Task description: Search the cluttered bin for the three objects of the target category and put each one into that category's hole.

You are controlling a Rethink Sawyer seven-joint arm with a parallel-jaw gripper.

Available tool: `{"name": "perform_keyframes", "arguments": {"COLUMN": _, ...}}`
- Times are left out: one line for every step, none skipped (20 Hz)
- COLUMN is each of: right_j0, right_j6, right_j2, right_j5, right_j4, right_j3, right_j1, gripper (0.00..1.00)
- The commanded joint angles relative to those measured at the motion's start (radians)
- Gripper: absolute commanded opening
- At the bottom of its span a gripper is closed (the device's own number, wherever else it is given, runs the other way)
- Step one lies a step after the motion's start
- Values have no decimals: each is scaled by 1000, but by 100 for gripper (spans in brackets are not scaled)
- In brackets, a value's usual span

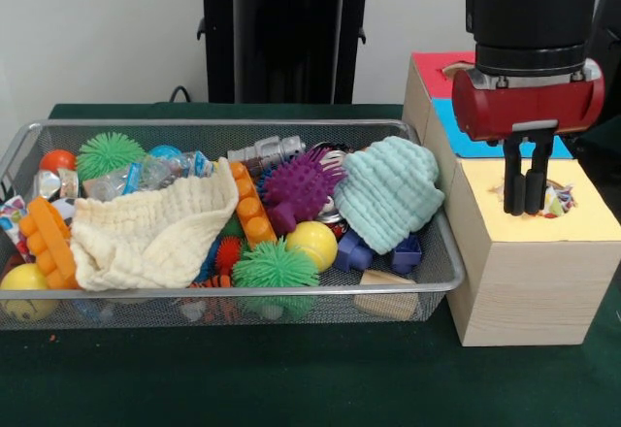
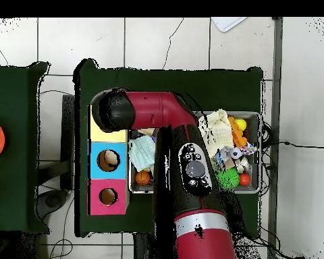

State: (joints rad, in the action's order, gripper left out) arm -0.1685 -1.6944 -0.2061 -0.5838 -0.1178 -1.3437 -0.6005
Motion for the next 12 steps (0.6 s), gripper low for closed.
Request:
{"name": "perform_keyframes", "arguments": {"right_j0": -21, "right_j6": -129, "right_j2": -36, "right_j5": 23, "right_j4": 25, "right_j3": -127, "right_j1": 28, "gripper": 0}}
{"name": "perform_keyframes", "arguments": {"right_j0": -19, "right_j6": -130, "right_j2": -34, "right_j5": 20, "right_j4": 26, "right_j3": -138, "right_j1": 22, "gripper": 0}}
{"name": "perform_keyframes", "arguments": {"right_j0": -17, "right_j6": -131, "right_j2": -33, "right_j5": 17, "right_j4": 28, "right_j3": -148, "right_j1": 16, "gripper": 0}}
{"name": "perform_keyframes", "arguments": {"right_j0": -16, "right_j6": -130, "right_j2": -33, "right_j5": 18, "right_j4": 29, "right_j3": -155, "right_j1": 11, "gripper": 0}}
{"name": "perform_keyframes", "arguments": {"right_j0": -14, "right_j6": -131, "right_j2": -33, "right_j5": 16, "right_j4": 31, "right_j3": -166, "right_j1": 5, "gripper": 0}}
{"name": "perform_keyframes", "arguments": {"right_j0": -10, "right_j6": -133, "right_j2": -32, "right_j5": 22, "right_j4": 31, "right_j3": -171, "right_j1": 4, "gripper": 0}}
{"name": "perform_keyframes", "arguments": {"right_j0": -7, "right_j6": -136, "right_j2": -32, "right_j5": 28, "right_j4": 32, "right_j3": -175, "right_j1": 4, "gripper": 0}}
{"name": "perform_keyframes", "arguments": {"right_j0": -4, "right_j6": -137, "right_j2": -32, "right_j5": 32, "right_j4": 33, "right_j3": -177, "right_j1": 5, "gripper": 0}}
{"name": "perform_keyframes", "arguments": {"right_j0": 3, "right_j6": -143, "right_j2": -30, "right_j5": 38, "right_j4": 33, "right_j3": -173, "right_j1": 11, "gripper": 0}}
{"name": "perform_keyframes", "arguments": {"right_j0": 10, "right_j6": -150, "right_j2": -27, "right_j5": 43, "right_j4": 33, "right_j3": -169, "right_j1": 16, "gripper": 0}}
{"name": "perform_keyframes", "arguments": {"right_j0": 15, "right_j6": -156, "right_j2": -25, "right_j5": 45, "right_j4": 35, "right_j3": -163, "right_j1": 21, "gripper": 0}}
{"name": "perform_keyframes", "arguments": {"right_j0": 19, "right_j6": -161, "right_j2": -22, "right_j5": 50, "right_j4": 35, "right_j3": -162, "right_j1": 23, "gripper": 0}}
